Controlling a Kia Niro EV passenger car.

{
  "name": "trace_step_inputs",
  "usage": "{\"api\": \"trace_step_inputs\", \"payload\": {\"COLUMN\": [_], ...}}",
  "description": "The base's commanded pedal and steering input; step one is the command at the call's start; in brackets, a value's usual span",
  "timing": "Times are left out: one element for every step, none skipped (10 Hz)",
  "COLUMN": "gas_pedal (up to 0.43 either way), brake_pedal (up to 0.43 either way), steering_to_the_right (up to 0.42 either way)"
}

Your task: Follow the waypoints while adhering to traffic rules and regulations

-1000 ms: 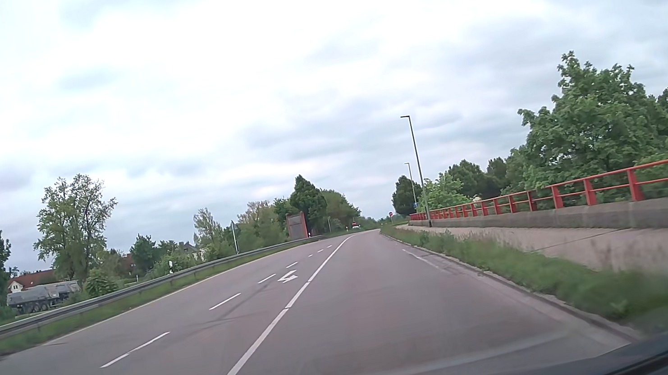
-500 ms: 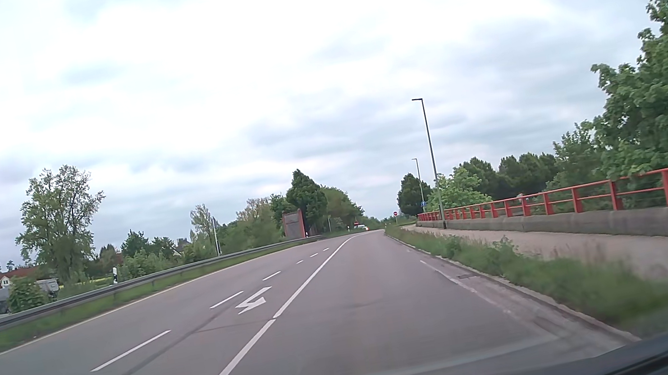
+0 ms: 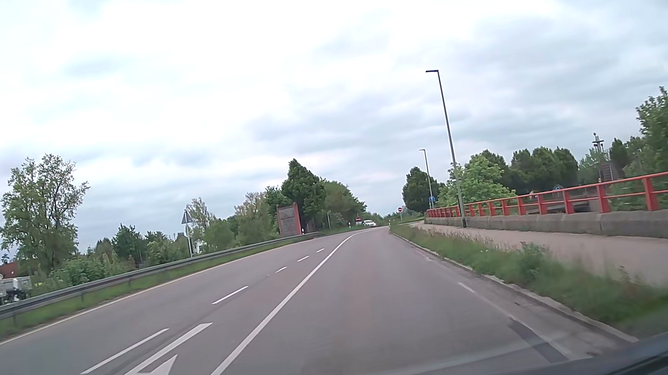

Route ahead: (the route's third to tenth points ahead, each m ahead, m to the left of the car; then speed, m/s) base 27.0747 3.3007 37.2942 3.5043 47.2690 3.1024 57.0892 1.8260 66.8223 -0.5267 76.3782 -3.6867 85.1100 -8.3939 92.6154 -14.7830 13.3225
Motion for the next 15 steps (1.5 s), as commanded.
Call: {"api": "trace_step_inputs", "payload": {"gas_pedal": [0.169, 0.169, 0.169, 0.169, 0.169, 0.157, 0.157, 0.157, 0.150, 0.130, 0.118, 0.098, 0.098, 0.079, 0.067], "brake_pedal": [0.000, 0.000, 0.000, 0.000, 0.000, 0.000, 0.000, 0.000, 0.000, 0.000, 0.000, 0.000, 0.000, 0.000, 0.000], "steering_to_the_right": [-0.004, -0.005, -0.004, -0.004, -0.004, -0.004, -0.004, -0.004, -0.003, -0.002, -0.002, -0.001, 0.000, 0.000, 0.000]}}
